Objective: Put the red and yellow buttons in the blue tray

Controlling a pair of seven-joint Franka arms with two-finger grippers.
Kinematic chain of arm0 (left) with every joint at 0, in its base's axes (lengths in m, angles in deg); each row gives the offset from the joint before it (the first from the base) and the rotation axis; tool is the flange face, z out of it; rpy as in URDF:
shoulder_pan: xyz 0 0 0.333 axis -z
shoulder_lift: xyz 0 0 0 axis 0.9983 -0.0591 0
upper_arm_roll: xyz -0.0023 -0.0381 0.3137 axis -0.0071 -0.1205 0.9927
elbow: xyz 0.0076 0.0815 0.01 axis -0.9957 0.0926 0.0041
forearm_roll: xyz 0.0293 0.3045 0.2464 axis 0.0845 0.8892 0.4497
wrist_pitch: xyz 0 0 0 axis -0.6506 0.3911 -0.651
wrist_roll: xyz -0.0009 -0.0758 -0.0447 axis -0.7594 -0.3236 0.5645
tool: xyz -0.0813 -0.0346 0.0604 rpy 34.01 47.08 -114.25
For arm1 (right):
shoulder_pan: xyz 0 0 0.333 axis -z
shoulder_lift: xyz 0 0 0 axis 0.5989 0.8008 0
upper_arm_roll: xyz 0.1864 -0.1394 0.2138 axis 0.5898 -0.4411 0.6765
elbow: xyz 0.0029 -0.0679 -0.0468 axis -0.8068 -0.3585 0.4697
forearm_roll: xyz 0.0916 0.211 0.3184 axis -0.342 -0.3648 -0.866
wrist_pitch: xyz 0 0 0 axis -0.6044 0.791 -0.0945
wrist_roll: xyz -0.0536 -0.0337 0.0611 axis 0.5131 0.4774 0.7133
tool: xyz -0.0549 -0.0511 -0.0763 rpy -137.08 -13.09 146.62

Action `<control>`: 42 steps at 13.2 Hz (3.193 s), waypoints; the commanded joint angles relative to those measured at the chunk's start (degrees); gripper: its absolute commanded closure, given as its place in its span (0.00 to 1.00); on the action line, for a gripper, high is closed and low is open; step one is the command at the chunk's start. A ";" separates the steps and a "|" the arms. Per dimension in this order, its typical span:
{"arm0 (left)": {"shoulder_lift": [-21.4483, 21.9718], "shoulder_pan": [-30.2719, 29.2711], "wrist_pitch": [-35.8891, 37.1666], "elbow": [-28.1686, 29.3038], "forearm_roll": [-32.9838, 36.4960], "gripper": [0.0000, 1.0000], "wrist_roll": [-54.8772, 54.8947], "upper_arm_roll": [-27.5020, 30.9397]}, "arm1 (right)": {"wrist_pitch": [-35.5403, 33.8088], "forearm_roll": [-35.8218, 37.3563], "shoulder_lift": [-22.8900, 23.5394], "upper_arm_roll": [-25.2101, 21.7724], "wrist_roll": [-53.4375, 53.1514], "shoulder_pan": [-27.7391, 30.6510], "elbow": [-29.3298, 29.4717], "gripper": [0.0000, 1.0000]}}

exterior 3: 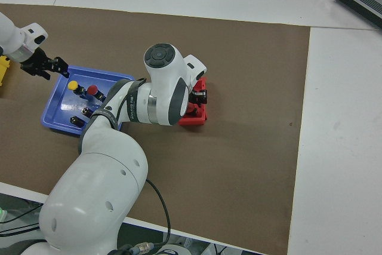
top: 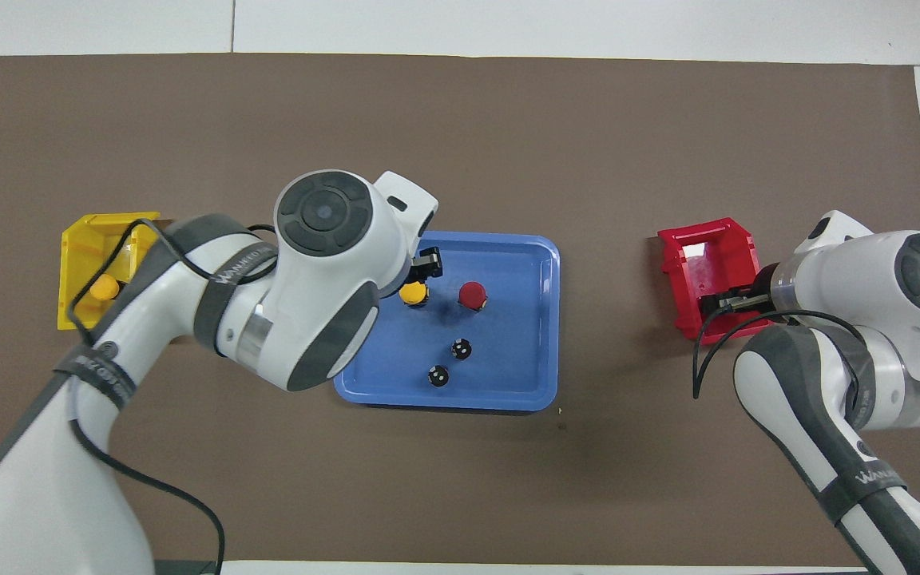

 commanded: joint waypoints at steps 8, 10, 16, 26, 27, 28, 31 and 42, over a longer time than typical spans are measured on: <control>10.83 -34.99 6.35 6.15 1.64 0.22 44.26 0.41 | 1.06 -1.26 -2.11 0.58 2.18 0.86 -2.45 0.65; 12.69 -37.84 -1.23 14.16 1.64 0.23 46.40 0.32 | -3.48 -1.26 -1.15 0.58 2.27 0.69 2.18 0.66; 13.23 -37.49 -9.94 24.03 1.64 0.45 50.01 0.24 | -24.52 -1.17 7.64 1.02 -11.12 -8.16 28.13 0.65; 7.78 -37.75 -23.84 29.31 1.64 0.79 49.75 0.32 | -6.07 -0.73 13.00 0.93 -37.98 -25.59 21.03 0.65; 7.77 -37.84 -23.32 28.97 1.64 0.99 49.57 0.24 | -5.54 -0.47 13.70 0.93 -39.03 -26.90 20.94 0.64; 7.69 -37.40 -22.19 28.00 1.64 0.99 49.49 0.41 | -5.19 -0.30 14.23 0.93 -39.73 -27.87 20.50 0.63; 7.77 -36.53 -8.51 17.05 6.09 0.99 46.69 0.33 | -1.95 -0.03 14.41 0.93 -39.91 -27.97 17.87 0.59; 6.64 -7.28 -8.89 14.11 0.26 0.99 9.42 -0.20 | -33.02 0.24 1.51 0.14 -26.77 -8.92 31.92 0.00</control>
